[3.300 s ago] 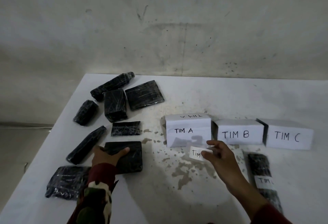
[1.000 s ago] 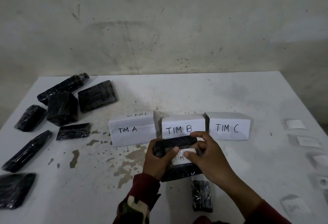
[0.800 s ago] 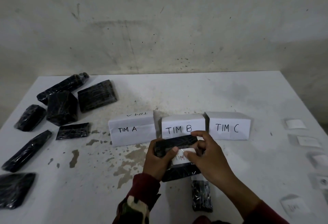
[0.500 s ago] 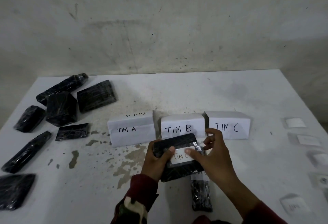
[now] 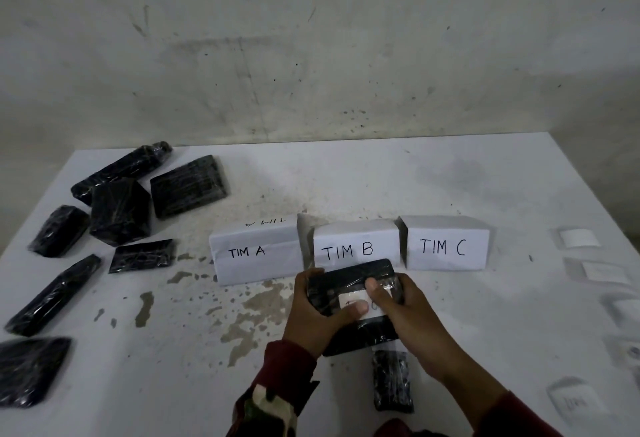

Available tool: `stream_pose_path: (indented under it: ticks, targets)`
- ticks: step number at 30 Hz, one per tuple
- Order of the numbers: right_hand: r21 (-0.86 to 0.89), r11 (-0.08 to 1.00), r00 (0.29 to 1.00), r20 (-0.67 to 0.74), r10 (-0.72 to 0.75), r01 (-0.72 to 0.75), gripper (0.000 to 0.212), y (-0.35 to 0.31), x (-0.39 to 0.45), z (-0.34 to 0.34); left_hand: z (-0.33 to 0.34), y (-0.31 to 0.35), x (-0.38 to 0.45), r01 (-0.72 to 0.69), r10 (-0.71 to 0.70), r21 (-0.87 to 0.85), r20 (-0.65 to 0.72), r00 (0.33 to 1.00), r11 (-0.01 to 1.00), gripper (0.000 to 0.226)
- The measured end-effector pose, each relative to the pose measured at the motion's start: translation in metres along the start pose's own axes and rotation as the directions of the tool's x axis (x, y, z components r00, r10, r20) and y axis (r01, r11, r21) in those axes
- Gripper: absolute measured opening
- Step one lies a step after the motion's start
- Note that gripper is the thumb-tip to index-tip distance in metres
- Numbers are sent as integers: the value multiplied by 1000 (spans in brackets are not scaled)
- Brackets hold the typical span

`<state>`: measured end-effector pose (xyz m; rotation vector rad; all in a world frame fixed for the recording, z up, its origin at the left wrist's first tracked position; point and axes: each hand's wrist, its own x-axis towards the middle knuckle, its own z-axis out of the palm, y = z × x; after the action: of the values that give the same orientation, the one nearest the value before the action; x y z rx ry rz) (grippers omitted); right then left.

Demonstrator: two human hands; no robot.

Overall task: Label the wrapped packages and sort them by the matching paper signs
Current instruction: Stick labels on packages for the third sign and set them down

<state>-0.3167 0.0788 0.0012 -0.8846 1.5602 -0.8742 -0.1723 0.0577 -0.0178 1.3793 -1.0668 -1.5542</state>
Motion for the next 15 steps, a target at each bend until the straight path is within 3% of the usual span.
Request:
stream_pose_path:
  ticks: [2,15]
  targets:
    - [-38,999,999,-37,-31,29,29,1,-1,-1,-1,2,2,-2,-1,68,49,999,998,69]
    - [50,999,1000,-28,1,1,36,13,-2,-7,-1,4,3,35,-35,4,144,989,999,23]
